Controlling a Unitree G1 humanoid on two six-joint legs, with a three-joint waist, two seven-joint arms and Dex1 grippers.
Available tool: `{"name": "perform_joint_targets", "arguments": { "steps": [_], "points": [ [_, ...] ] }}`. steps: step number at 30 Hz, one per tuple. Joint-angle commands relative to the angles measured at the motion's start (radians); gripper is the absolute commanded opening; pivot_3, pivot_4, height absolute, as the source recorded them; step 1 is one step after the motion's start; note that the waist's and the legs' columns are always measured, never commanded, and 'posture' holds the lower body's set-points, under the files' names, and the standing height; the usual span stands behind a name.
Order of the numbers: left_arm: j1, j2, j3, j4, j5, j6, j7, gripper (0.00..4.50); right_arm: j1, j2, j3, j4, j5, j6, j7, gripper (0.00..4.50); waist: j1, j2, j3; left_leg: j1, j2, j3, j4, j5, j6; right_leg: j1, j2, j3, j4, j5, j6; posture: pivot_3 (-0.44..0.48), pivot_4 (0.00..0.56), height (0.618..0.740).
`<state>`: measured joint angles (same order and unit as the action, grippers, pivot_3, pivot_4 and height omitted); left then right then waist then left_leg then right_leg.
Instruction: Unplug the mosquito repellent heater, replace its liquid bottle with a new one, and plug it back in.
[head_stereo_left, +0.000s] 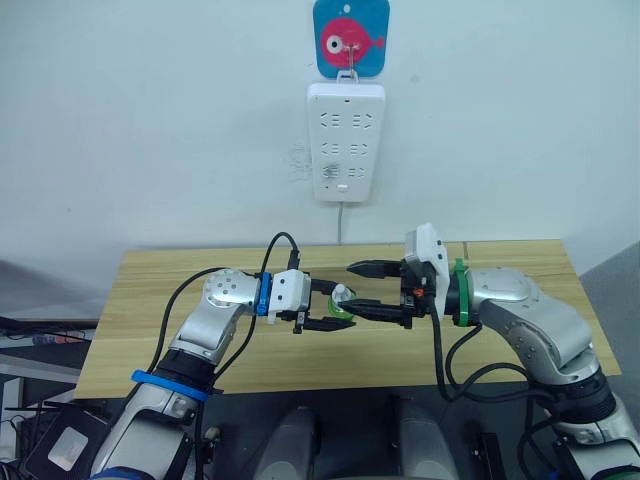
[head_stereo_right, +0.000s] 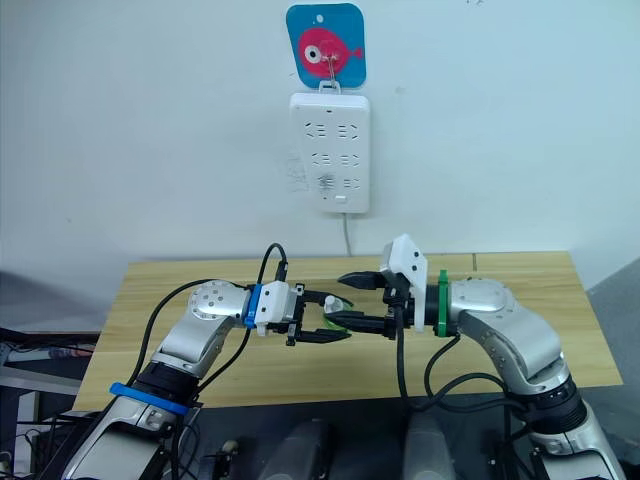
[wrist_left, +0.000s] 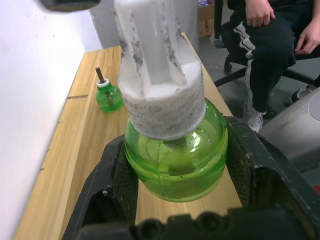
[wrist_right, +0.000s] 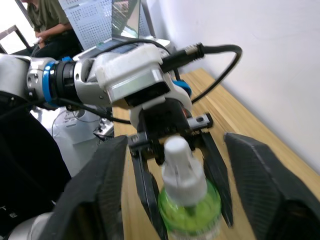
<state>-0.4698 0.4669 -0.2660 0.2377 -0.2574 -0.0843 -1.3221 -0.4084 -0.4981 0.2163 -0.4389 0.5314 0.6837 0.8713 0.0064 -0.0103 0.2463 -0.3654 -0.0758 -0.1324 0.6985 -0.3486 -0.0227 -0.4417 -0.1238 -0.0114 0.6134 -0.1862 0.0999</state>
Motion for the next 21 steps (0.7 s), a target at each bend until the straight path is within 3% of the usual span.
{"name": "perform_joint_targets", "arguments": {
  "steps": [1,2,5,10,12,16,21],
  "points": [
    [0.005,-0.005,0.009,-0.027,-0.006,-0.018,-0.005,2.25,-0.009,0.012,0.022,-0.015,-0.027,-0.038,-0.009,3.22,0.0,0.0,0.0,0.0,0.0,0.0,0.0,0.0,0.0,0.0,0.0,0.0,0.0,0.0,0.0,0.076,0.23,0.74],
    [0.005,-0.006,0.008,-0.026,-0.006,-0.018,-0.004,2.25,-0.011,0.013,0.028,-0.01,-0.033,-0.045,-0.004,3.22,0.0,0.0,0.0,0.0,0.0,0.0,0.0,0.0,0.0,0.0,0.0,0.0,0.0,0.0,0.0,0.076,0.23,0.74],
    [0.003,-0.011,0.006,-0.024,-0.005,-0.02,-0.001,2.25,-0.015,0.008,0.038,0.009,-0.06,-0.078,0.007,2.64,0.0,0.0,0.0,0.0,0.0,0.0,0.0,0.0,0.0,0.0,0.0,0.0,0.0,0.0,0.0,0.077,0.233,0.74],
    [0.015,-0.004,0.004,-0.027,-0.002,-0.032,-0.01,2.25,-0.008,0.006,0.057,0.03,-0.093,-0.143,0.035,0.79,-0.003,0.0,0.0,0.0,0.0,0.0,0.0,0.0,0.0,0.0,0.0,0.0,0.0,0.0,0.0,0.077,0.233,0.74],
    [0.018,-0.002,0.005,-0.031,-0.003,-0.03,-0.011,2.25,0.001,0.007,0.06,0.03,-0.089,-0.15,0.044,0.26,-0.005,0.0,0.0,0.0,0.0,0.0,0.0,0.0,0.0,0.0,0.0,0.0,0.0,0.0,0.0,0.077,0.233,0.74],
    [0.021,0.001,0.006,-0.033,-0.003,-0.024,-0.011,2.25,0.02,0.011,0.02,-0.021,-0.021,-0.115,0.044,0.25,-0.005,0.0,0.0,0.0,0.0,0.0,0.0,0.0,0.0,0.0,0.0,0.0,0.0,0.0,0.0,0.082,0.244,0.74],
    [0.03,0.015,0.023,-0.022,-0.004,-0.01,-0.001,2.25,-0.119,0.099,-0.204,-0.096,0.216,0.095,-0.198,0.25,-0.006,0.0,0.0,0.0,0.0,0.0,0.0,0.0,0.0,0.0,0.0,0.0,0.001,0.0,0.0,0.079,0.253,0.74]
  ]
}}
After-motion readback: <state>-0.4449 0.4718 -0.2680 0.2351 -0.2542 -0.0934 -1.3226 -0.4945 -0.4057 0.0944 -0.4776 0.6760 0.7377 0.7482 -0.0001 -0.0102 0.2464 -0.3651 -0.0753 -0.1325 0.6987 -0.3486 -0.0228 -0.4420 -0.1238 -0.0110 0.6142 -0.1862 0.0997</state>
